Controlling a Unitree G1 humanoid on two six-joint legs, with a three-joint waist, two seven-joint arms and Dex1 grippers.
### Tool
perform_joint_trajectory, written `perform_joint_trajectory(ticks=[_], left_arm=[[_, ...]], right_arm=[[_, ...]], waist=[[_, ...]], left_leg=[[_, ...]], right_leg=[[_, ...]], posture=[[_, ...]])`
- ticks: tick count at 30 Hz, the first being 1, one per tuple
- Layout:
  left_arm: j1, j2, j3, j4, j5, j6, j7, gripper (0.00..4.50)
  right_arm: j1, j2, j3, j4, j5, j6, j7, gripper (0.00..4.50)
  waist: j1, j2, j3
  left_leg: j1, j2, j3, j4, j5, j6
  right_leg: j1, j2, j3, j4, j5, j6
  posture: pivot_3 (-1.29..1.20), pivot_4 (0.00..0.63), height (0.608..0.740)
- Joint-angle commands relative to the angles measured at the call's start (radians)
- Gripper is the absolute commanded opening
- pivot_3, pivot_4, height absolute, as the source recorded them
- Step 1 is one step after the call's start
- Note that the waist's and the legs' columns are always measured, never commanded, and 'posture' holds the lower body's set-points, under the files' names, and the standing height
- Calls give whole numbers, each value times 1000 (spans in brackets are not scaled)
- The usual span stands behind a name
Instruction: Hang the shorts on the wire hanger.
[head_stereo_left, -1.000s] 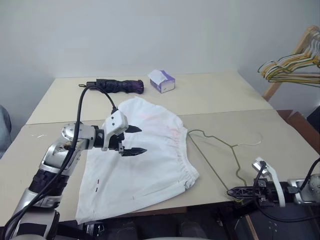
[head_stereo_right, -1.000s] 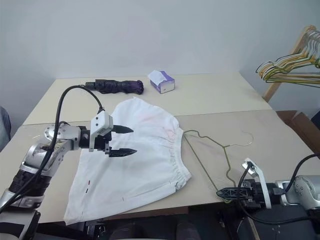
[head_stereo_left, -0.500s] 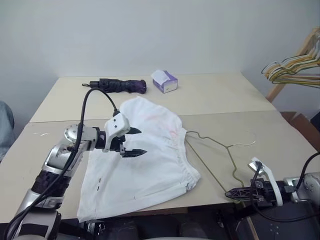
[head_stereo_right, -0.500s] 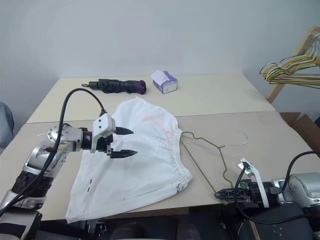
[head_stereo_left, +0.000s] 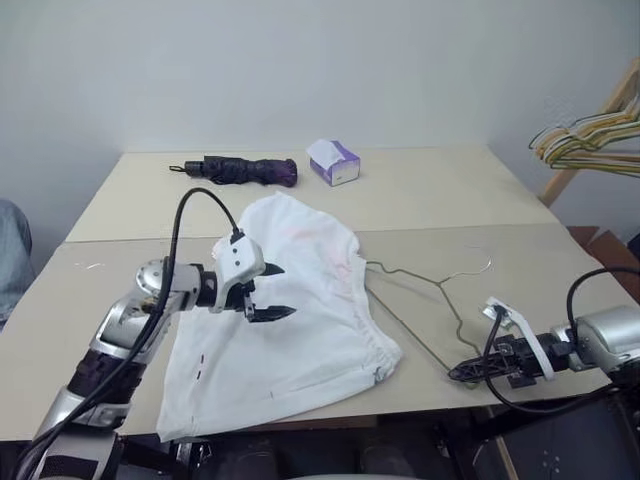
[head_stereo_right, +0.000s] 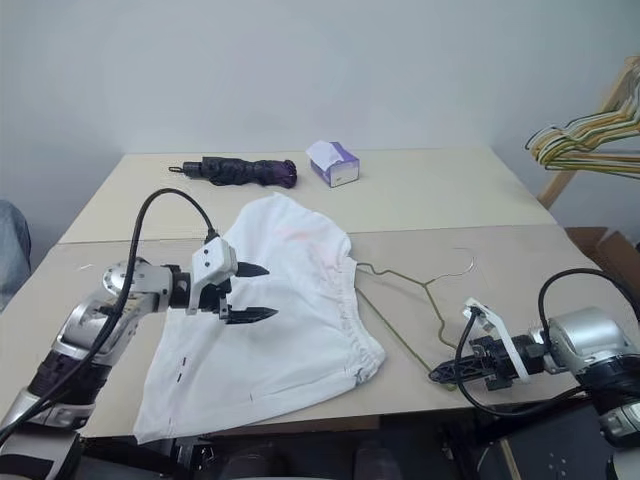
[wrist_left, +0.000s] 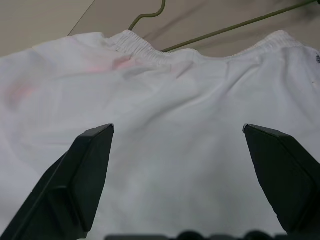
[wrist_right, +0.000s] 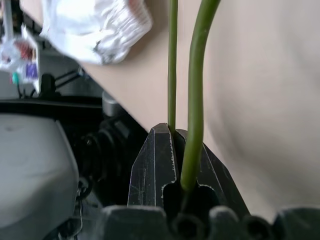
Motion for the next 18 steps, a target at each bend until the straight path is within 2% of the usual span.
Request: perform_joint_trajectory(ticks=[1,8,14,18], left_arm=[[1,-2,26,-43,-3,-13,23,4480],[11,-5,22,-60,4,-14,55,4480],[27,-2,22,-72,4,-12,68,4480],[17,-15,7,-68,8,-21,69,4480]], right_arm=[[-48,-26,40,-10,-31,-53,112,0],[-171,-14,181,69,-77,-62,124,0],[-190,-94,262,27,47,-105,124,0],[-288,8,281,171,14,-95,124,0]], waist=[[4,0,0],[12,0,0],[33,1,0],[25,1,0]], left_leg=[[0,0,0,0,0,0],[0,0,0,0,0,0],[-1,0,1,0,0,0],[0,0,1,1,0,0]], right_leg=[[0,0,0,0,0,0],[-1,0,0,0,0,0],[-1,0,0,1,0,0],[-1,0,0,1,0,-1]], posture=[[3,0,740],[31,0,740],[30,0,740],[21,0,740]])
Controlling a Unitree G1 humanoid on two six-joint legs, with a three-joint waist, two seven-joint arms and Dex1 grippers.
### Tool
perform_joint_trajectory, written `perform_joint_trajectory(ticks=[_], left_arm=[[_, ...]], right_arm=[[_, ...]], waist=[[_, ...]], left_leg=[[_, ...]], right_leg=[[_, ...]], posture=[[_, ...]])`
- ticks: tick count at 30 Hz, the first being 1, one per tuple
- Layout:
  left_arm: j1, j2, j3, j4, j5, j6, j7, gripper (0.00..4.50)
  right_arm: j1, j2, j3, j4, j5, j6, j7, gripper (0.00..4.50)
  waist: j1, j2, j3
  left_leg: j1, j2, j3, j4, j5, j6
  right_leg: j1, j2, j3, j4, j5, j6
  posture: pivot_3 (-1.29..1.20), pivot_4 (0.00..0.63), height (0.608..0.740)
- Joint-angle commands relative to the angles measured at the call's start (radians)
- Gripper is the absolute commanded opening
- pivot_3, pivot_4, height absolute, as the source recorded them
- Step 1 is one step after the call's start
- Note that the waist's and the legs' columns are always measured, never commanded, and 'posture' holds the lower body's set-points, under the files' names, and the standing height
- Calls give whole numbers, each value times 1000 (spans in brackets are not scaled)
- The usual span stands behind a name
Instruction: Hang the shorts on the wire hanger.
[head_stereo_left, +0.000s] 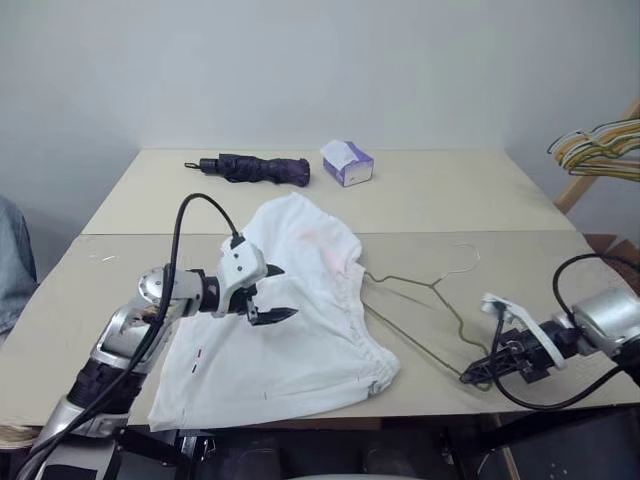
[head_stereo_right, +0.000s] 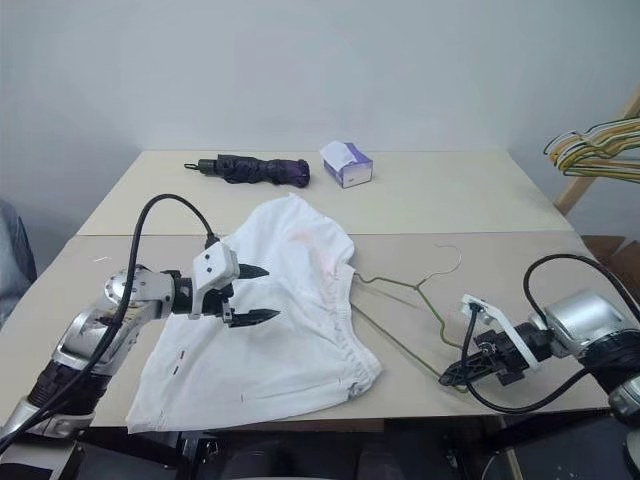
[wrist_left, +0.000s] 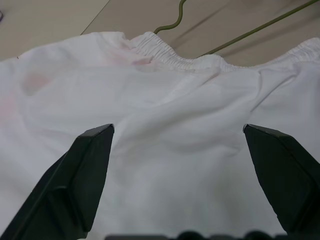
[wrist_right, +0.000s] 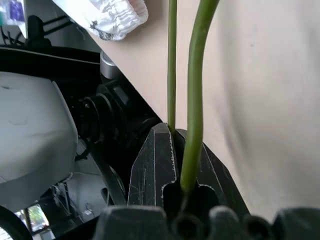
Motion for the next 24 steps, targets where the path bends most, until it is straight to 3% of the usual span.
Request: perform_joint_trajectory(ticks=[1,9,14,21,24], left_arm=[[-29,-13,2,-25,5,-26,5,4480],[-47,-21,8,-13,11,-27,0,4480],[-44,-31,2,-6,15,-27,7,4480],[-54,-41,6,3,15,-23,10,4480],[-46,-45,3,1,15,-26,12,4480]], right_arm=[[-96,84,0,127,-14,9,59,0],[-36,9,81,-6,98,-74,59,0],[-146,197,-12,262,20,19,52,0],[-125,193,7,209,25,17,59,0],[-146,248,-38,280,-16,24,44,0]], waist=[[-7,0,0],[24,1,0],[7,1,0],[20,1,0],[22,1,-1]], left_leg=[[0,0,0,0,0,0],[-11,-1,-1,2,0,0],[-8,0,-1,7,0,1],[-13,-1,-2,7,-2,2],[-12,-1,-2,8,-2,3]], right_leg=[[0,0,1,0,0,0],[-10,0,0,2,0,0],[-7,2,1,3,2,-1],[-10,1,0,3,1,0],[-10,1,0,4,2,1]], posture=[[21,0,740],[30,0,740],[23,0,740],[26,0,740],[19,0,740]])
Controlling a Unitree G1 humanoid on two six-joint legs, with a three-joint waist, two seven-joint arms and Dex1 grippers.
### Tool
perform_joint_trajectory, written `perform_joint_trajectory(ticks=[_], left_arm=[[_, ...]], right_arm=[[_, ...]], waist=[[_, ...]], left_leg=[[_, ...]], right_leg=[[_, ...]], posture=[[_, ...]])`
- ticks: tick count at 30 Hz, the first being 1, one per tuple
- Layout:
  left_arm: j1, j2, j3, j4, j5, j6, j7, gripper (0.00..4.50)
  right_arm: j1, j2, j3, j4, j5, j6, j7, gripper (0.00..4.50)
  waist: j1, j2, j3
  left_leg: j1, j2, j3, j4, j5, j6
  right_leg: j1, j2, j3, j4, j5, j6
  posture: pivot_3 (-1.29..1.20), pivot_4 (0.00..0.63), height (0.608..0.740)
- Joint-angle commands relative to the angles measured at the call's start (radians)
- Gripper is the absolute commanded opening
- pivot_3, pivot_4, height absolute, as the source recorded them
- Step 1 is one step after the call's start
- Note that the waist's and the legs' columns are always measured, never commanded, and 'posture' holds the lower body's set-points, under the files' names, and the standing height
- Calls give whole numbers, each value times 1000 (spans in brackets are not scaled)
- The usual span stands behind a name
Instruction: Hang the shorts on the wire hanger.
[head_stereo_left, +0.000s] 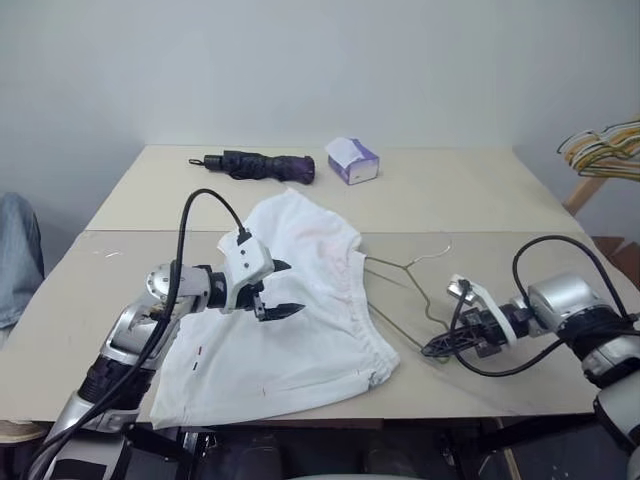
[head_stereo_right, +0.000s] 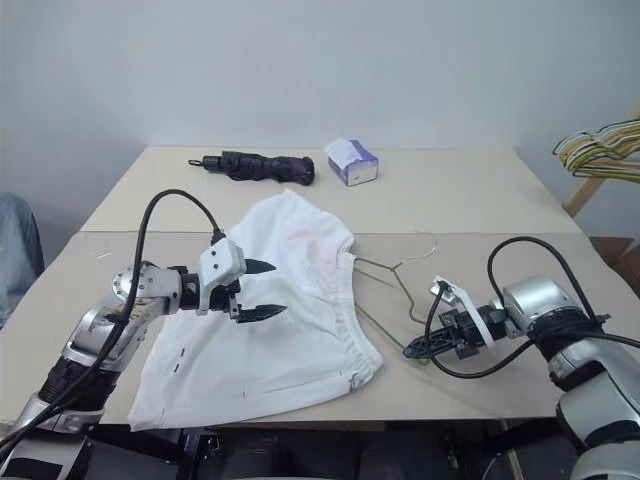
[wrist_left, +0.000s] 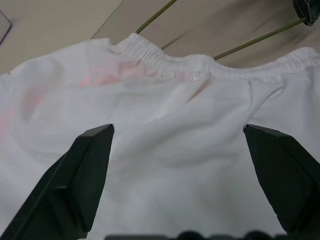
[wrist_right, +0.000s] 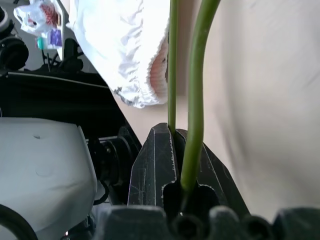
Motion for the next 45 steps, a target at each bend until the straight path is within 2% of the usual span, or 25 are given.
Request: perform_joint_trajectory(ticks=[1,4,8,12,15,19,23,26,27,30,33,36,38,39,42,45], left_arm=[[-17,-5,7,-10,2,-13,7,4480],[-14,-9,1,-13,3,-18,4,4480],[-26,-12,7,1,6,-28,5,4480],[-39,-13,18,21,6,-37,10,4480],[-45,-18,15,35,8,-47,10,4480],[-55,-25,7,49,15,-59,7,4480],[-61,-35,11,60,18,-70,12,4480],[-59,-35,11,64,29,-81,13,4480],[-60,-33,11,65,34,-87,12,4480],[-84,-18,40,65,16,-103,-12,4480],[-130,-6,104,77,-53,-113,-58,4480],[-240,18,243,107,-245,-83,-175,4480],[-301,31,284,146,-290,-89,-213,4480],[-335,38,292,176,-294,-95,-225,4480],[-503,81,226,371,-177,-220,-305,4480],[-640,95,127,555,-100,-336,-497,4480]], right_arm=[[-35,54,-78,74,-34,16,31,0],[-36,78,-169,105,-43,-3,13,0],[84,37,-302,-76,-17,-103,17,0],[171,32,-348,-202,-43,-111,-30,0],[130,110,-374,-118,-77,-86,-122,0],[109,116,-328,-137,-115,-94,-57,0],[30,193,-441,14,-120,-71,-188,0],[94,160,-412,-114,-149,-171,-118,0],[121,159,-420,-159,-161,-215,-130,0],[221,176,-469,-299,-267,-511,-278,0],[262,171,-458,-360,-374,-674,-364,0],[276,152,-459,-429,-443,-774,-405,0],[281,140,-450,-457,-481,-834,-413,0],[279,138,-448,-467,-490,-838,-415,0],[242,150,-444,-497,-511,-833,-428,0],[222,153,-419,-532,-546,-855,-416,0]], waist=[[-3,0,0],[-7,0,0],[0,1,0],[1,1,0],[-14,1,-1],[-25,2,-1],[-31,2,-1],[-23,2,-1],[-21,2,-1],[-22,2,-1],[-25,2,-1],[-32,2,-1],[-40,2,0],[-44,2,0],[-51,2,0],[-54,2,0]], left_leg=[[1,0,0,1,0,0],[1,0,0,3,0,0],[-1,0,0,3,-1,1],[-1,0,0,4,-1,1],[1,0,0,5,-1,1],[1,0,0,5,-1,1],[0,0,0,5,-2,1],[1,0,0,5,-2,1],[0,0,-1,5,-2,1],[0,0,0,5,-2,1],[-1,0,0,5,-2,1],[0,0,0,6,-2,1],[-1,0,0,5,-2,1],[-1,0,0,5,-2,1],[1,-1,0,5,-2,1],[3,-1,0,6,-2,1]], right_leg=[[1,0,0,0,0,0],[2,1,0,0,1,0],[1,0,0,0,0,1],[1,0,-1,0,0,1],[2,0,0,0,1,1],[3,0,1,0,1,2],[2,1,1,0,1,2],[3,1,1,0,2,2],[3,0,0,0,1,2],[2,0,0,0,1,3],[1,0,0,0,1,3],[2,1,1,0,1,3],[1,1,1,0,1,3],[1,1,1,0,1,3],[4,0,0,-1,1,4],[7,0,-1,-1,1,4]], posture=[[19,0,740],[13,0,740],[7,0,740],[0,0,740],[-19,0,740],[-20,0,740],[-19,0,740],[-16,0,740],[-15,0,740],[-21,0,740],[-30,0,740],[-45,0,740],[-51,0,740],[-52,0,740],[-50,0,740],[-45,0,740]])
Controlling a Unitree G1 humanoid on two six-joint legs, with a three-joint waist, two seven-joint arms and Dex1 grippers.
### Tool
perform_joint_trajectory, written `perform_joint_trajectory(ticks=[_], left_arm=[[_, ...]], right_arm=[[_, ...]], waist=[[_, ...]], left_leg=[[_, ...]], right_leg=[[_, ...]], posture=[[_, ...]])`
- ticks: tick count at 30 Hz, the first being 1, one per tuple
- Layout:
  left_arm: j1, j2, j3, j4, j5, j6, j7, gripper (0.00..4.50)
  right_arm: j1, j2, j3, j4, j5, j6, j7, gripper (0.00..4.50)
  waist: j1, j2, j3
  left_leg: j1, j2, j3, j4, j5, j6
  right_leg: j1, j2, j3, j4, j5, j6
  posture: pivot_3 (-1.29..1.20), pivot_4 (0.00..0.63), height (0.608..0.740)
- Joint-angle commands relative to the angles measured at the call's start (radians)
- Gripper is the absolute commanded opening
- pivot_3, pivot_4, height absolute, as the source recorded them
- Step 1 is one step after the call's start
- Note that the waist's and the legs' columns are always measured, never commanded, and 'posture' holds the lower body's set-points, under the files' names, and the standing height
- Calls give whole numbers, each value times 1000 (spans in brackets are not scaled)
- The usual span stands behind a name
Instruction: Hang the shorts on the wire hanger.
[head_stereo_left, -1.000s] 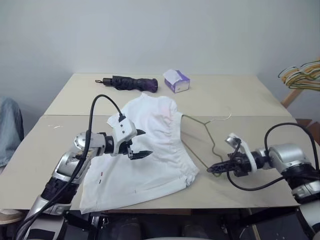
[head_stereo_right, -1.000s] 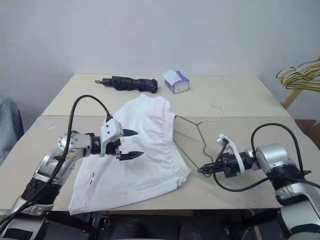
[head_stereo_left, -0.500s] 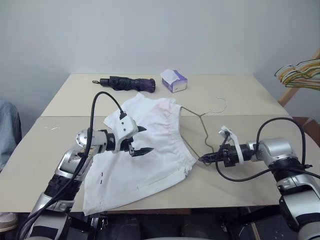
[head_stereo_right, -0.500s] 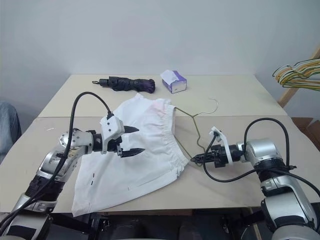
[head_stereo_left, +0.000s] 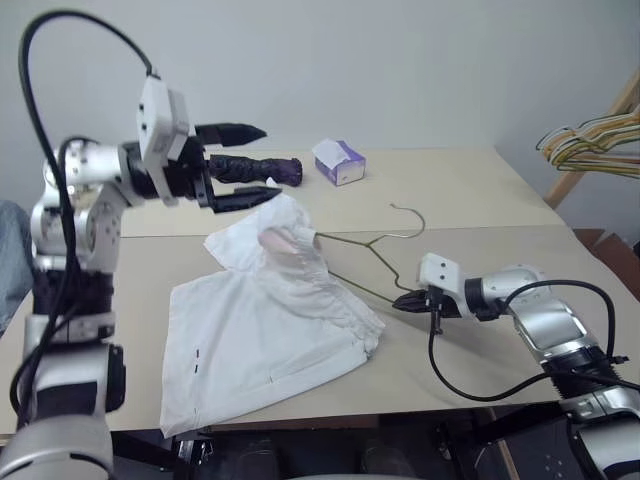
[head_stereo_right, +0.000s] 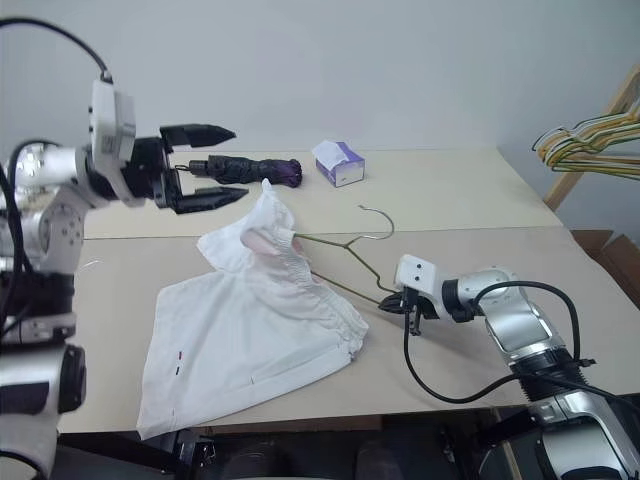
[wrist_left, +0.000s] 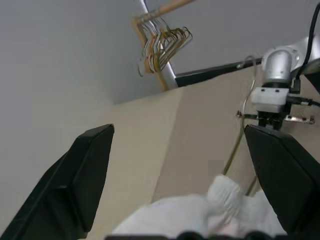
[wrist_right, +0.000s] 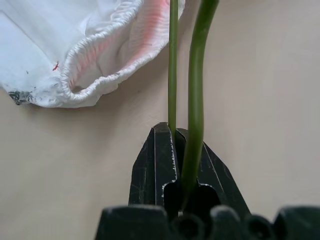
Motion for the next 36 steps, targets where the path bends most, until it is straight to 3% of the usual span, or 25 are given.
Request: perform_joint_trajectory(ticks=[1,5,7,13,20,27,31,36], left_arm=[[-150,23,-125,187,63,-125,-226,4480],[-248,63,-335,305,84,-330,-275,4480],[-299,47,-396,373,103,-361,-275,4480],[-340,124,-651,358,-19,-402,-275,4480],[-360,160,-809,411,-74,-430,-275,4480],[-374,101,-833,525,-30,-440,-275,4480],[-391,64,-817,581,2,-451,-275,3587],[-397,48,-826,602,34,-465,-275,1940]], right_arm=[[-57,3,11,-75,-31,-25,11,0],[-95,8,53,-86,-76,17,23,0],[-123,18,69,-74,-83,58,34,0],[-167,54,102,-31,-126,68,23,0],[-190,71,112,-30,-134,109,43,0],[-201,89,100,-36,-128,145,41,0],[-208,91,109,-28,-142,142,34,0],[-210,101,116,-28,-150,140,33,0]], waist=[[-2,0,0],[-4,0,0],[-4,0,0],[-5,1,1],[-3,1,1],[-2,1,1],[-3,1,1],[-6,1,1]], left_leg=[[2,0,0,0,0,0],[-2,0,1,-1,0,0],[-4,0,2,-1,0,0],[-6,1,1,0,0,1],[-8,1,1,2,0,1],[-9,1,1,2,0,1],[-10,1,1,2,0,1],[-11,1,1,2,-1,1]], right_leg=[[2,0,0,0,0,0],[-2,0,1,-1,-1,0],[-6,0,2,1,-1,0],[-8,0,3,2,-1,0],[-9,0,2,2,0,0],[-10,0,2,2,-1,0],[-10,0,1,2,-1,0],[-11,0,2,2,0,0]], posture=[[-44,0,740],[-47,0,740],[-51,0,740],[-52,0,740],[-56,0,740],[-58,0,740],[-63,0,740],[-61,0,740]])
